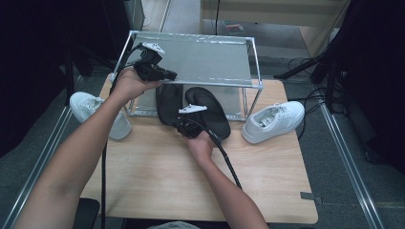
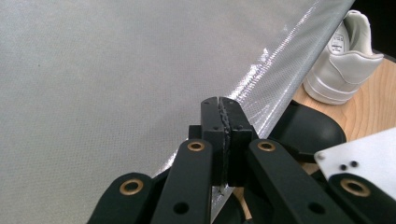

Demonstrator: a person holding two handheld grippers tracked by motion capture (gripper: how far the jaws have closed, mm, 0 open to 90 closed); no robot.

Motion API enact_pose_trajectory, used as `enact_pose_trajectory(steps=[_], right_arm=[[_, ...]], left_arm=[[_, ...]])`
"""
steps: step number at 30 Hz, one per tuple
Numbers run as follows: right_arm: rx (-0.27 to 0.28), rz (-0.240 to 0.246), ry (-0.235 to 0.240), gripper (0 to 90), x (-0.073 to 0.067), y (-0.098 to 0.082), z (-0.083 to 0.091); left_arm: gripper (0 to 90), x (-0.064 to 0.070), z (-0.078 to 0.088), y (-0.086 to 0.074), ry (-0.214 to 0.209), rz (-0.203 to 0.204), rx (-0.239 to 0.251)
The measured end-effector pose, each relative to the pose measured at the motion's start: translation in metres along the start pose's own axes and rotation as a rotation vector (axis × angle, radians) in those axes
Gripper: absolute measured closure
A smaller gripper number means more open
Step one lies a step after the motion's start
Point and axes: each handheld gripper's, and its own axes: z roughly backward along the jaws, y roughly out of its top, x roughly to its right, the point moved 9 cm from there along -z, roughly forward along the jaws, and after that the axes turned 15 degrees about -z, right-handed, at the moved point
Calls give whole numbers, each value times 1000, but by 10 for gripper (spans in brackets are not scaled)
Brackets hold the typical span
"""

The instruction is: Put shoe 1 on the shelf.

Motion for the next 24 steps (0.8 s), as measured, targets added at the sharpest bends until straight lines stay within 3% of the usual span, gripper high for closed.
enact_pose_trajectory(steps=[4,10,14,24], right_arm=[[19,11,7,900,-1,5,-9],[-18,13,11,900,-4,6,-13],[-47,14,25,900,-5,1,-3],[-13,63,46,900,-1,-7,39]], left_arm=[[900,0,0,1,0,3,-3],[900,0,0,1,1,2,-1],[900,0,-1,0,-2,8,-2],[900,-1,-1,0,-10,20,0]])
